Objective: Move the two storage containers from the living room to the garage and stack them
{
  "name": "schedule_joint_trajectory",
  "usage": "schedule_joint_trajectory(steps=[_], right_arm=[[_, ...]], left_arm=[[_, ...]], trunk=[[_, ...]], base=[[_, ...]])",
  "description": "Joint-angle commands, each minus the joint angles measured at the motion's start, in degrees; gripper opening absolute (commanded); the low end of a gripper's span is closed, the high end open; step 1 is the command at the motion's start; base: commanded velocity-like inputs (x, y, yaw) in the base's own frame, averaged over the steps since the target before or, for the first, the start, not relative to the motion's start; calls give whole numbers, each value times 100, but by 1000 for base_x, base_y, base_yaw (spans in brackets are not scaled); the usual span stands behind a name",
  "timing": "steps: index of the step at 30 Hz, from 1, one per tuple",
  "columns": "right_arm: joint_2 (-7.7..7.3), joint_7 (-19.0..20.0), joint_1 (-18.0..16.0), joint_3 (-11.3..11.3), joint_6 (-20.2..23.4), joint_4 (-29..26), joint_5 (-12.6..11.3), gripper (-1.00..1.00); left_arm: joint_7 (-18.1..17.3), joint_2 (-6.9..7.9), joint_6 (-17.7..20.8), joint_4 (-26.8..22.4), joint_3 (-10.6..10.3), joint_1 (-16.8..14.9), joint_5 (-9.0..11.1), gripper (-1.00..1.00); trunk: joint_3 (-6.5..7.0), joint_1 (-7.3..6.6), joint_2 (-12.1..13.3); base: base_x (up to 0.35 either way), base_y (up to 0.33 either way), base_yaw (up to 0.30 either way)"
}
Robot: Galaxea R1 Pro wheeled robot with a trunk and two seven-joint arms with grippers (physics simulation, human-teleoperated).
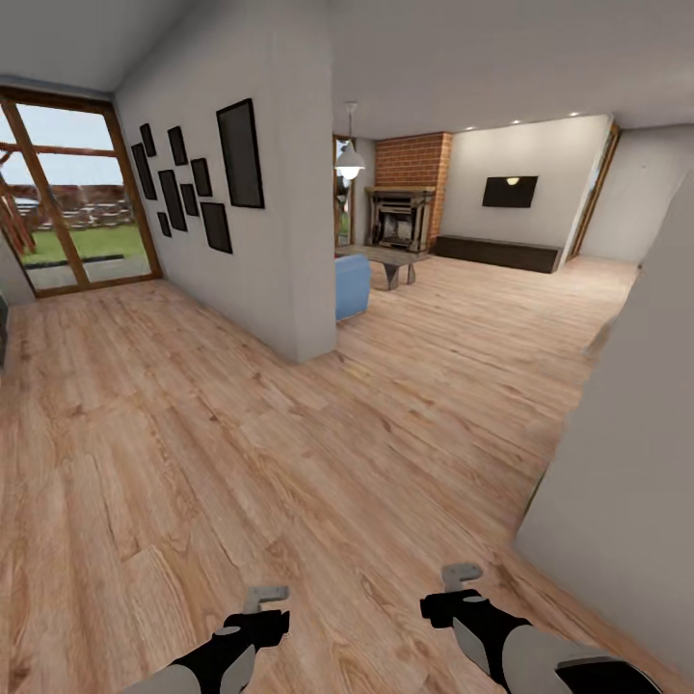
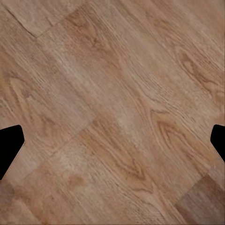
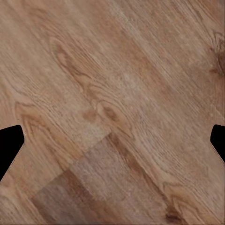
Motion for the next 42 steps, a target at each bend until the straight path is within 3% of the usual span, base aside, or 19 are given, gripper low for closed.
schedule_joint_trajectory(steps=[1,42], right_arm=[[2,-23,-7,42,16,8,14,100],[-7,-23,-7,41,16,7,5,100]], left_arm=[[10,-2,-22,7,30,-5,5,100],[8,-2,-21,1,30,-6,5,100]], trunk=[[-5,3,-2],[-5,3,-2]], base=[[345,0,102],[345,0,6]])
